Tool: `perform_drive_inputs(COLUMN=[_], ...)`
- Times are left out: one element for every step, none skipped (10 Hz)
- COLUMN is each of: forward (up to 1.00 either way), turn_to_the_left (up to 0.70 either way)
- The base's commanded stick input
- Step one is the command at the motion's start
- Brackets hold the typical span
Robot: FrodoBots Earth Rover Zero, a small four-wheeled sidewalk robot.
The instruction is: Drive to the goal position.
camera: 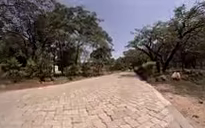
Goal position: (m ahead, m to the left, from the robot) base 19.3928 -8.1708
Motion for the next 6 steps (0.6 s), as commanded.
perform_drive_inputs(forward=[0.7,0.7,0.7,0.7,0.7,0.7], turn_to_the_left=[0.0,0.0,0.0,0.0,0.0,0.0])
